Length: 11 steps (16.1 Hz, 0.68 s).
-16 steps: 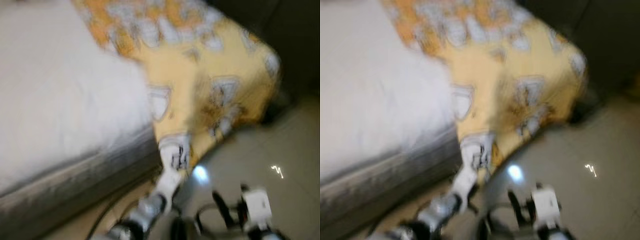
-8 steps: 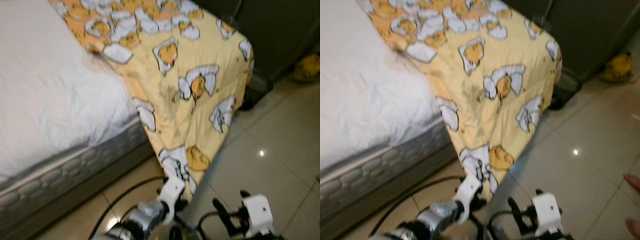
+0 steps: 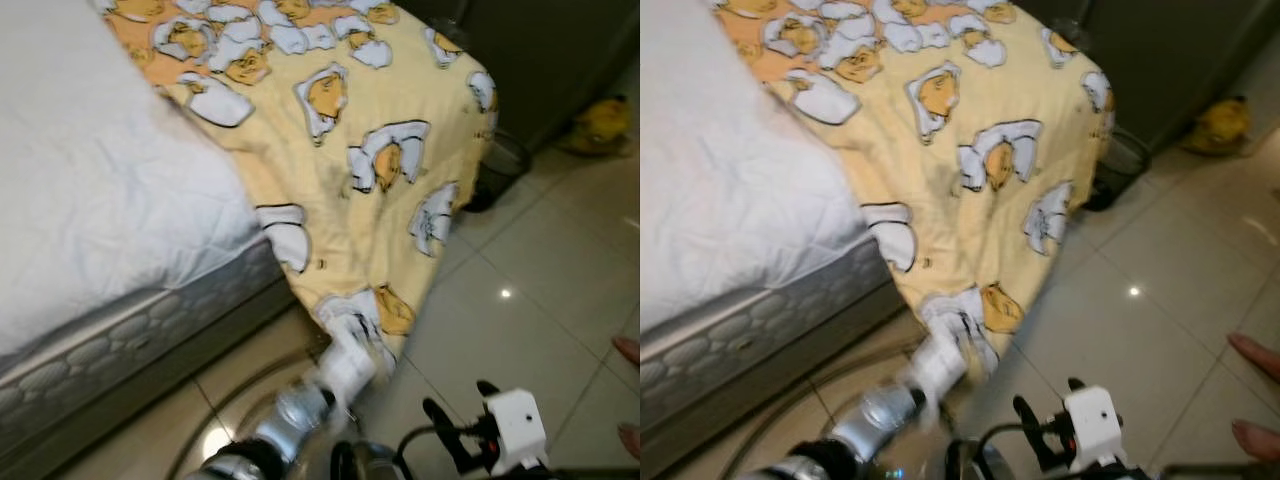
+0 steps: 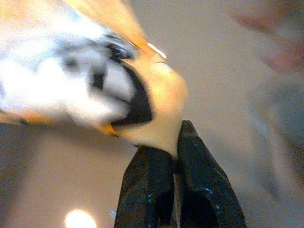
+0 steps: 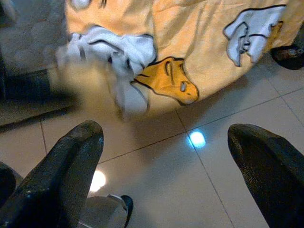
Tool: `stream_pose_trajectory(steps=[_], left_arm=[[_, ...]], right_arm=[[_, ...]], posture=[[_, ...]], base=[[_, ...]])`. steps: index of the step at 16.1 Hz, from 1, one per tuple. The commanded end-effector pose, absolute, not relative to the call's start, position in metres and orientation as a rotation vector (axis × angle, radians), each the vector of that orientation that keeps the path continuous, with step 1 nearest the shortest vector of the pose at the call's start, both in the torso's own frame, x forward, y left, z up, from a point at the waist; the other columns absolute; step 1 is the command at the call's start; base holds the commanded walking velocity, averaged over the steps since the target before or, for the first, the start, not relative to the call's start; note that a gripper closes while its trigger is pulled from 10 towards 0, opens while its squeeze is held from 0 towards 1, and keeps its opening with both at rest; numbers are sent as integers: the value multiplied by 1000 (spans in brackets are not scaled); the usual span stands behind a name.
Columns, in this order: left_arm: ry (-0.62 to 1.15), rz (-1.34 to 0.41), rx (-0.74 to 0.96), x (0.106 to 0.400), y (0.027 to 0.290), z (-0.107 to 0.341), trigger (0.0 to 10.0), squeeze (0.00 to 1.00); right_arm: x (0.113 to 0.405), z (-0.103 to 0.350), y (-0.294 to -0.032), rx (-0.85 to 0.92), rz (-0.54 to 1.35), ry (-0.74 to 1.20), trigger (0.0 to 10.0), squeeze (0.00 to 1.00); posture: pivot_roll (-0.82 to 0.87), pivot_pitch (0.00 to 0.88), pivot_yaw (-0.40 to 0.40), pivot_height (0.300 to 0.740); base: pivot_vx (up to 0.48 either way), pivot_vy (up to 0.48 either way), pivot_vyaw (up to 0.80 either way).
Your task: Clean up the room
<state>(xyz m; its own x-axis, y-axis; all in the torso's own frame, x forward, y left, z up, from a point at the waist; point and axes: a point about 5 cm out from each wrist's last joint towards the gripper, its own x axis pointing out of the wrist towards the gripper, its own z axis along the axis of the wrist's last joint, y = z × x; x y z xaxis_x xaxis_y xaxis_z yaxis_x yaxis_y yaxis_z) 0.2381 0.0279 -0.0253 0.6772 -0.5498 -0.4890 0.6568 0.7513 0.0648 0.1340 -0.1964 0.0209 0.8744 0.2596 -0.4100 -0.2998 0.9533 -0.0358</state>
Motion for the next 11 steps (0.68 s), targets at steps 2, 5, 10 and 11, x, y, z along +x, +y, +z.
stream_pose_trajectory(steps=[2,5,10,11], left_arm=[[369,-383,125,219,45,-28,10000,0],[142,-58,368,212,132,10,10000,0],[866,-342,-39,112,113,-78,10000,0],[968,-569,-153,106,76,-76,10000,0]], right_arm=[[137,21,-199,-98,286,414,10000,0],[135,21,-208,-94,252,416,10000,0],[133,16,-208,-88,260,437,10000,0],[135,15,-207,-91,272,437,10000,0]], posture=[[-137,146,-129,740],[-121,141,-121,740],[-73,117,-137,740],[-68,115,-144,740]], base=[[0,0,0],[0,0,0],[0,0,0],[0,0,0]])
